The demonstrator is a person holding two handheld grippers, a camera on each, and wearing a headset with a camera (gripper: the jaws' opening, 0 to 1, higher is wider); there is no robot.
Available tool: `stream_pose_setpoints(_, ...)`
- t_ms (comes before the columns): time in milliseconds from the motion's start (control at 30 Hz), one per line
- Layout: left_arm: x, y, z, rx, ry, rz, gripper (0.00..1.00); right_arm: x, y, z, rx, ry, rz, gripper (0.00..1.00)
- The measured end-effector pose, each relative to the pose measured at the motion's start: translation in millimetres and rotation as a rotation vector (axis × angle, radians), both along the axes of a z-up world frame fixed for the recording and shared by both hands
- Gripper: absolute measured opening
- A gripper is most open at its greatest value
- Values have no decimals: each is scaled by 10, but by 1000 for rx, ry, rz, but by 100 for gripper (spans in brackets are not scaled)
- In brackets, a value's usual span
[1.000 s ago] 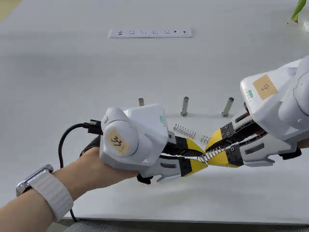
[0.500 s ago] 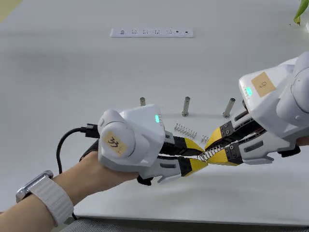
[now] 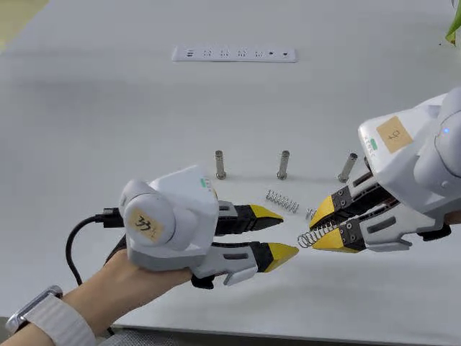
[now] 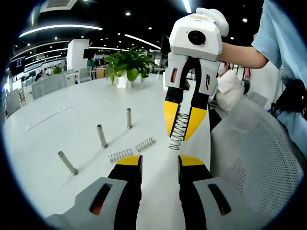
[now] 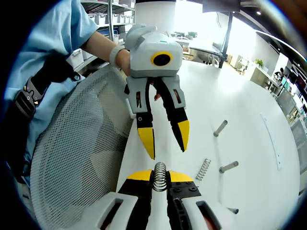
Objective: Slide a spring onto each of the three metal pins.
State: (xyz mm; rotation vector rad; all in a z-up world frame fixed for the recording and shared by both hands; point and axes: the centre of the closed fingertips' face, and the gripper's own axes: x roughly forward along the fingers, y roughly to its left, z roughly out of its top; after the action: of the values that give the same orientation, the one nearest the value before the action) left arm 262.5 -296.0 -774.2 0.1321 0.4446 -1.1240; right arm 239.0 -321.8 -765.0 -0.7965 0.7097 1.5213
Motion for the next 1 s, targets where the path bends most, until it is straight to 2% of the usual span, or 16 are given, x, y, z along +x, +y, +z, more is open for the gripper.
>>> stream_pose_setpoints(233,34,236,-27,23,17,65,40,73,21,33,16,-21,-3,8)
stream_pose_setpoints(400,76,376,-24,29,16,118,47,107,20,26,8,-28,6,7)
stream_pose_setpoints(533,112,503,-49,32,18,180,61,131,20,24,3,-29,14,7)
stream_pose_setpoints(667,91,584,-90,39,29,208,67,162,15,19,-4,-29,21,7)
stream_pose_setpoints(867,106,721,-134,41,39,282,84,186,17,35,-24,-33,38,7)
stream_pose_setpoints(1000,134,785,-145,38,36,316,91,207,34,51,-34,-37,49,7)
